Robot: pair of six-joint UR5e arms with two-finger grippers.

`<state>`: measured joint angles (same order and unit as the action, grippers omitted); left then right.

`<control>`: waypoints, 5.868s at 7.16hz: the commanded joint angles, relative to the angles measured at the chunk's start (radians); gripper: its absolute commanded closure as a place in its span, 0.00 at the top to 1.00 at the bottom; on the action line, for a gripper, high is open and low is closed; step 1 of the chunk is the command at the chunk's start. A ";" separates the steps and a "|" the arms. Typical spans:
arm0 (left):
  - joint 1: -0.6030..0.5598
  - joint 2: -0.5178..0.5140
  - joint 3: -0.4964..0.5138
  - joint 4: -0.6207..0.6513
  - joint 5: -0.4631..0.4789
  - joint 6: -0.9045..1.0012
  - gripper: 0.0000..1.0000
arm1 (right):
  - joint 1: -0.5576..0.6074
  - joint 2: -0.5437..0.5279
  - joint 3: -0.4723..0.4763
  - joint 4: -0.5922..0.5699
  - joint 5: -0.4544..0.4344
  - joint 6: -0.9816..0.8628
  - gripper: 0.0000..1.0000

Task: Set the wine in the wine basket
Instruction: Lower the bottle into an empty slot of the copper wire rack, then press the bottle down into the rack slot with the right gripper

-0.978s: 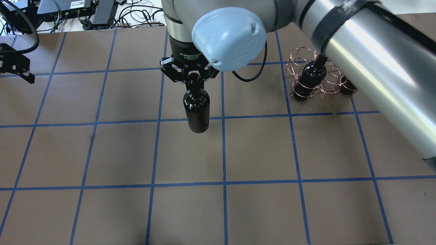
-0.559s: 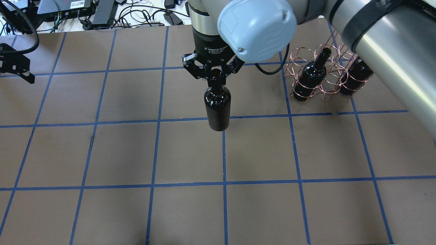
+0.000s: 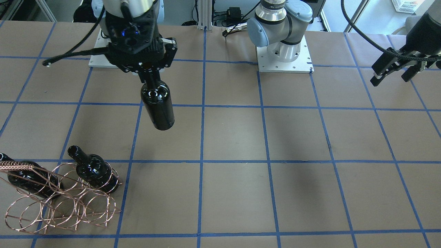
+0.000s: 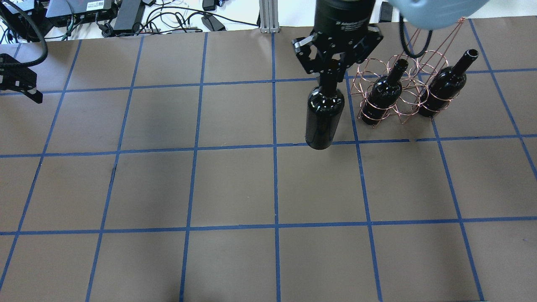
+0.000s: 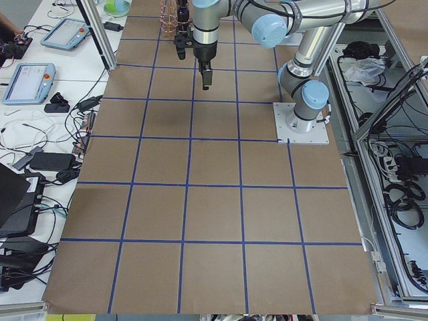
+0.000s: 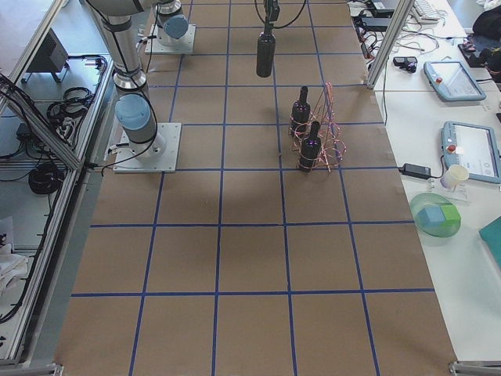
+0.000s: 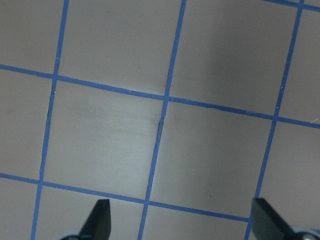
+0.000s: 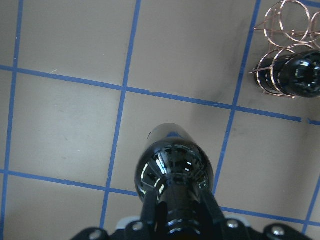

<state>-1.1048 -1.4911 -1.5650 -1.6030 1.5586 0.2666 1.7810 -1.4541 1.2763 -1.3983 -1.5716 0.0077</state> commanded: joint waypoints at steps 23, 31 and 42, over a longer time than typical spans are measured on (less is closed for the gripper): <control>-0.497 -0.044 0.026 0.095 0.054 -0.214 1.00 | -0.428 0.113 -0.005 -0.260 0.005 -0.673 0.00; -0.497 -0.041 0.017 0.097 0.054 -0.221 1.00 | -0.428 0.166 -0.003 -0.263 0.002 -0.718 0.00; -0.497 -0.040 0.014 0.097 0.054 -0.221 1.00 | -0.426 0.150 -0.003 -0.137 -0.054 -0.746 0.00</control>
<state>-1.6014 -1.5310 -1.5509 -1.5064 1.6122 0.0460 1.3545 -1.3043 1.2722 -1.5440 -1.6164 -0.7315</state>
